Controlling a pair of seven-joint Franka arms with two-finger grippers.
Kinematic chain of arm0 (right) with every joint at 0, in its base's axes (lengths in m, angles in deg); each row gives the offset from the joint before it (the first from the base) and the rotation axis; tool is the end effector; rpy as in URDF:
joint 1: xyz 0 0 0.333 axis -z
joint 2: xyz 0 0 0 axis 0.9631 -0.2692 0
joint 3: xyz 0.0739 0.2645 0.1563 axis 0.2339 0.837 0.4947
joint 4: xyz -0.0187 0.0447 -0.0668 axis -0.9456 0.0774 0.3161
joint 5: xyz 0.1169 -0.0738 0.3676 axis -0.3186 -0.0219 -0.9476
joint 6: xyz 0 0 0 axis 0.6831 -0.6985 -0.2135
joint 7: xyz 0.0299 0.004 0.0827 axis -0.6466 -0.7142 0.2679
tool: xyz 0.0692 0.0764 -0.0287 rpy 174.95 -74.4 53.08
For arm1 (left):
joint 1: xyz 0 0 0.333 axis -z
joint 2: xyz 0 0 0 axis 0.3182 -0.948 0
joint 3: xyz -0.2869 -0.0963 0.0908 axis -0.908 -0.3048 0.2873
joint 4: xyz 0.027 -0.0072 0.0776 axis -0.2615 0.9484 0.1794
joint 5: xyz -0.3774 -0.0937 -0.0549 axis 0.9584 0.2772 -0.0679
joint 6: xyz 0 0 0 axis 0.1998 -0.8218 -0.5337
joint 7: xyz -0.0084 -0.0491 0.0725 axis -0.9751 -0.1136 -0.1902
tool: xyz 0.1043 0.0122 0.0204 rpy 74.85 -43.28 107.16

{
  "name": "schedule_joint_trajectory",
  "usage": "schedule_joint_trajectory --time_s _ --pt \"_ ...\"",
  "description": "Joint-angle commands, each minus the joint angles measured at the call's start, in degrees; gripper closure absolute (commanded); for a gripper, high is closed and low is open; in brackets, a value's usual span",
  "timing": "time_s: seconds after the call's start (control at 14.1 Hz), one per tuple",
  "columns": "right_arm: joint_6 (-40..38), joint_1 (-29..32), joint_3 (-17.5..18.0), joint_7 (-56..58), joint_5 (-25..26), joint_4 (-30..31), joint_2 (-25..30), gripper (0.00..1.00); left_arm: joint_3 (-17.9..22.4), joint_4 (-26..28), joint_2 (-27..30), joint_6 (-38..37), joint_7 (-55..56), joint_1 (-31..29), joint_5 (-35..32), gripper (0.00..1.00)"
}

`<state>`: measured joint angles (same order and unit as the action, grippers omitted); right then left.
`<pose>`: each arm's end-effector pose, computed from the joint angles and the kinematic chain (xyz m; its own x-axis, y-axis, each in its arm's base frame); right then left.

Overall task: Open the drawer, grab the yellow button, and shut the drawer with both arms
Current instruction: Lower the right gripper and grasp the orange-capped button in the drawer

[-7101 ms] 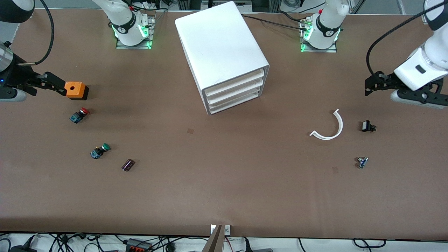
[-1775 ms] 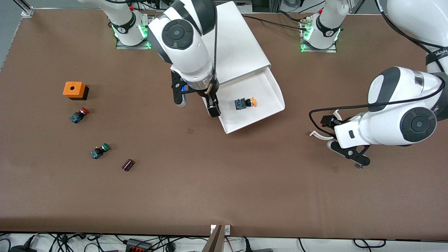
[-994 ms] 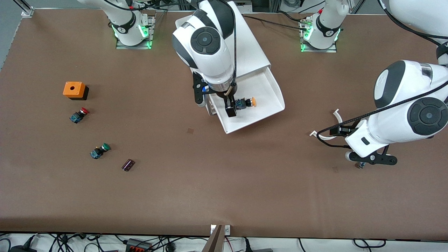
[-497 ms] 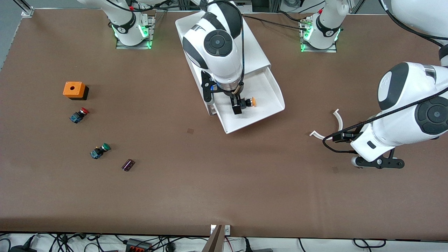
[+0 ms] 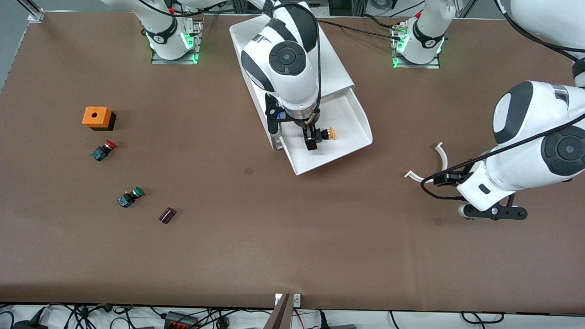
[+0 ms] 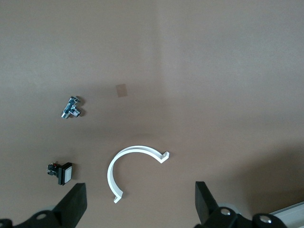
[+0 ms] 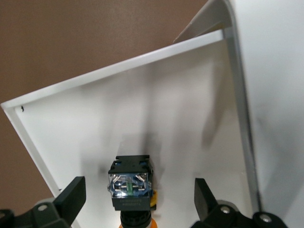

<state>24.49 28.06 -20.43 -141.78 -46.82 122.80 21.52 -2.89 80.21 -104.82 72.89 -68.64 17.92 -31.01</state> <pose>0.5092 0.5570 0.4070 0.1236 -0.9776 -0.1706 -0.9923 -0.1228 -0.0150 0.6913 -0.1008 0.4712 0.9920 -0.0353 -0.1215 -0.0421 -0.9977 -0.0540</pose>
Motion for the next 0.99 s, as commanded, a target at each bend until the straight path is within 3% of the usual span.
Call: schedule_joint_trajectory --time_s 0.0,0.43,0.92 --pt "0.65 -1.23 -0.55 -2.34 0.71 -2.02 -2.31 0.0 -0.37 -0.56 -0.39 0.29 0.98 0.2 0.24 0.0" --pt "-2.95 -0.35 -1.07 -2.25 0.62 -2.02 -0.21 0.0 -0.37 -0.56 -0.39 0.56 0.98 -0.15 2.7 0.0" --pt "-1.81 -0.53 -1.16 -2.34 0.53 -2.98 -0.28 0.0 -0.28 -0.56 -0.39 0.56 0.9 -0.06 2.7 0.0"
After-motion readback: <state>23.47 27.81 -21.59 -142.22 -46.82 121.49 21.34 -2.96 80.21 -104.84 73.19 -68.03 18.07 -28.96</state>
